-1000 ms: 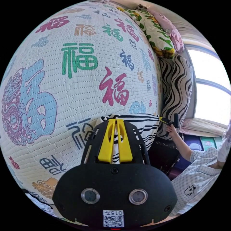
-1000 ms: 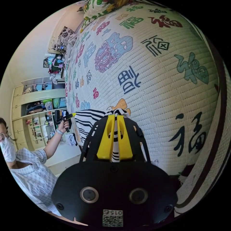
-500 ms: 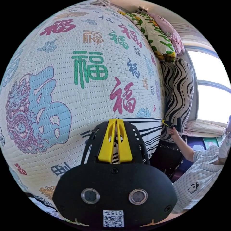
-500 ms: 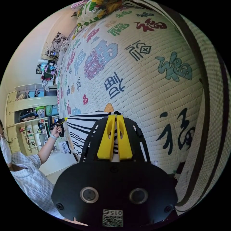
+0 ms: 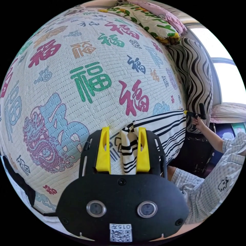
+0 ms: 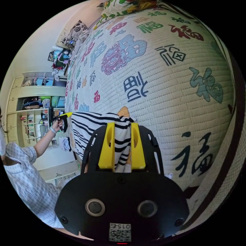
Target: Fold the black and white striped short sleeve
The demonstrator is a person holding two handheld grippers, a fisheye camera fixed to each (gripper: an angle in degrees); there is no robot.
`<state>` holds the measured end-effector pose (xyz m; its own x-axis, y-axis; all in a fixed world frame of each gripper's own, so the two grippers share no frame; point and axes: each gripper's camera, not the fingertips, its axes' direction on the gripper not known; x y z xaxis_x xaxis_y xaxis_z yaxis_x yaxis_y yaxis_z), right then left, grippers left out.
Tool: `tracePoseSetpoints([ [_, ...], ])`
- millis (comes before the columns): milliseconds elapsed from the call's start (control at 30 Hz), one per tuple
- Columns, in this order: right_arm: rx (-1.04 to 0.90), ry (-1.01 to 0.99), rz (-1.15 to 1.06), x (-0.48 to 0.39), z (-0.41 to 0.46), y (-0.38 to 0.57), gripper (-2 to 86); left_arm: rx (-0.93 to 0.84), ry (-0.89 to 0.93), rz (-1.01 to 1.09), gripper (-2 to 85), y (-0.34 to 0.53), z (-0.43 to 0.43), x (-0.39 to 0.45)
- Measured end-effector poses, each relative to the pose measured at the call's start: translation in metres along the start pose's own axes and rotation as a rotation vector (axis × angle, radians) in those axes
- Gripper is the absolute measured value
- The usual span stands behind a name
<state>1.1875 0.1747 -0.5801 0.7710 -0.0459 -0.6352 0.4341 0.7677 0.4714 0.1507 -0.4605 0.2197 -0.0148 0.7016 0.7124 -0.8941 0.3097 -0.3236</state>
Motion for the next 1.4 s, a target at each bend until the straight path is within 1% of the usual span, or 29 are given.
tracePoseSetpoints([
  [100, 0.0, -0.002, 0.018, -0.001, 0.004, -0.005, 7.9, 0.015, -0.074, 0.024, 14.0, 0.006, 0.001, 0.012],
  [200, -0.023, -0.022, -0.017, -0.002, 0.007, -0.009, 5.4, 0.014, -0.013, 0.077, 12.1, 0.013, 0.004, 0.026],
  [300, -0.04, -0.049, -0.014, -0.001, 0.008, -0.012, 2.7, -0.007, -0.069, 0.069, 8.1, 0.015, 0.011, 0.031],
  [367, -0.039, -0.056, -0.013, -0.002, 0.004, -0.015, 1.7, -0.001, -0.004, 0.061, 5.6, 0.015, 0.007, 0.025],
  [433, -0.033, -0.082, -0.02, -0.004, -0.005, -0.02, 1.0, 0.008, 0.119, 0.035, 3.7, 0.014, -0.007, 0.013],
  [567, -0.03, -0.11, -0.023, -0.011, -0.021, -0.033, 0.6, 0.079, 0.194, 0.023, 1.0, 0.014, -0.038, 0.004],
  [633, -0.001, -0.1, -0.048, -0.019, -0.034, -0.048, 0.6, 0.163, 0.209, 0.013, -0.1, 0.006, -0.062, -0.002],
  [700, 0.041, -0.096, -0.042, -0.022, -0.045, -0.065, 0.6, 0.243, 0.191, -0.018, -0.4, -0.004, -0.083, -0.014],
  [767, 0.068, -0.098, -0.05, -0.024, -0.053, -0.085, 0.7, 0.251, 0.245, -0.028, -0.5, -0.02, -0.089, -0.027],
  [800, 0.066, -0.098, -0.05, -0.025, -0.055, -0.101, 0.8, 0.24, 0.241, -0.031, -0.5, -0.032, -0.089, -0.031],
  [900, -0.001, 0.015, -0.085, -0.037, -0.042, -0.138, 1.3, 0.172, 0.143, 0.002, -0.3, -0.058, -0.078, -0.029],
  [967, -0.037, 0.075, -0.09, -0.042, -0.03, -0.155, 1.8, 0.129, 0.11, -0.003, 0.0, -0.069, -0.067, -0.032],
  [1067, -0.11, 0.139, -0.052, -0.041, -0.008, -0.168, 3.7, 0.068, 0.062, -0.064, 2.1, -0.07, -0.048, -0.045],
  [1167, -0.059, 0.153, -0.026, -0.042, -0.011, -0.163, 5.4, 0.13, 0.105, -0.134, 5.8, -0.049, -0.052, -0.059],
  [1200, -0.034, 0.19, -0.042, -0.048, -0.016, -0.156, 5.7, 0.164, 0.118, -0.15, 6.4, -0.037, -0.059, -0.062],
  [1300, -0.004, 0.28, -0.102, -0.071, -0.03, -0.128, 6.4, 0.251, 0.079, -0.168, 8.0, 0.006, -0.086, -0.055],
  [1367, 0.004, 0.266, -0.128, -0.085, -0.037, -0.105, 6.9, 0.278, 0.07, -0.164, 8.3, 0.037, -0.099, -0.042],
  [1400, -0.003, 0.216, -0.123, -0.093, -0.038, -0.087, 6.9, 0.278, 0.081, -0.164, 8.5, 0.058, -0.104, -0.031],
])
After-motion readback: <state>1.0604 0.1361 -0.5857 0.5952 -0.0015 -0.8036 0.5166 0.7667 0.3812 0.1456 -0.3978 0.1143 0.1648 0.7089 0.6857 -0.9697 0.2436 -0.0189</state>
